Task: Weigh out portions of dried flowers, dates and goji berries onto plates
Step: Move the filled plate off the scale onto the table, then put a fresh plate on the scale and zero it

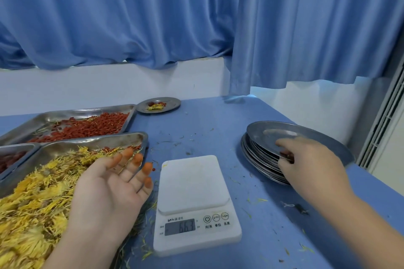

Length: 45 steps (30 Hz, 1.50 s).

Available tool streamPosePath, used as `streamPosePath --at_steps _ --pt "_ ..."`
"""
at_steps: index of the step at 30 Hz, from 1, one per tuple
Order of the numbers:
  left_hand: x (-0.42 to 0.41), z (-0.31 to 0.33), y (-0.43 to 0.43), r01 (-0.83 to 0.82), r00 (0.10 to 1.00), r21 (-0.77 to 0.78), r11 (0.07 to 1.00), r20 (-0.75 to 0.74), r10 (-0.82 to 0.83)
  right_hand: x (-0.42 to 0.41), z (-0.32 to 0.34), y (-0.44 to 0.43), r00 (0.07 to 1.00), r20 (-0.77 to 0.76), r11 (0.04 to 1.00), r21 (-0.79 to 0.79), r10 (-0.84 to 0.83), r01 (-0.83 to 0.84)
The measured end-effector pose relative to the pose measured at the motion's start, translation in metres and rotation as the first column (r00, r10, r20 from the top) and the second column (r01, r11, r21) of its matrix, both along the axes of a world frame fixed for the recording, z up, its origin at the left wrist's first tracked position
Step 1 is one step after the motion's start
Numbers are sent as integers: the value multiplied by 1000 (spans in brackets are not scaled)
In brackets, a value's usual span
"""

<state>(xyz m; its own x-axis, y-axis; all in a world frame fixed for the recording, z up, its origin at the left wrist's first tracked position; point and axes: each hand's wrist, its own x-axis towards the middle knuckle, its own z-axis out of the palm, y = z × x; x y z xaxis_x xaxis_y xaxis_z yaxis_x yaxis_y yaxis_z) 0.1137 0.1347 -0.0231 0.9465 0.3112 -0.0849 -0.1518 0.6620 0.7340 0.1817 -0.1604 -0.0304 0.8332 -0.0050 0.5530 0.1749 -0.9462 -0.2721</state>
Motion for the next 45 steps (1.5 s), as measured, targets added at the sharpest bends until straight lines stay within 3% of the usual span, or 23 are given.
streamPosePath --at_steps 2,4,6,8,12,16,23,31,35,45 --pt "0 -1 0 -4 1000 9 1000 -8 4 2 -2 -2 998 63 999 -49 15 -12" --pt "-1 -1 0 -14 1000 9 1000 -11 14 3 -2 -5 973 222 998 -35 67 -61" --pt "-2 0 2 -32 999 3 999 -10 32 1 0 -6 888 427 984 -34 173 -176" --pt "-4 1 4 -65 998 -12 998 -10 65 -4 4 -3 781 537 942 -87 319 -325" --pt "-6 3 11 -169 986 -74 983 -9 169 -23 2 26 648 585 866 -233 489 -443" --pt "-6 2 15 -269 963 -105 957 -9 270 -35 -8 56 575 539 781 -321 616 -536" --pt "-6 0 16 -288 958 -110 951 -35 286 -38 -21 68 590 452 742 -354 669 -570" --pt "-4 0 14 -280 960 -18 960 -25 280 -37 -27 79 666 407 779 -374 625 -503" --pt "-5 0 13 -276 961 1 961 -26 276 -36 -26 83 754 325 818 -310 571 -485" --pt "-6 2 10 -249 967 20 968 -46 250 -43 -17 63 773 99 778 -142 627 -612"
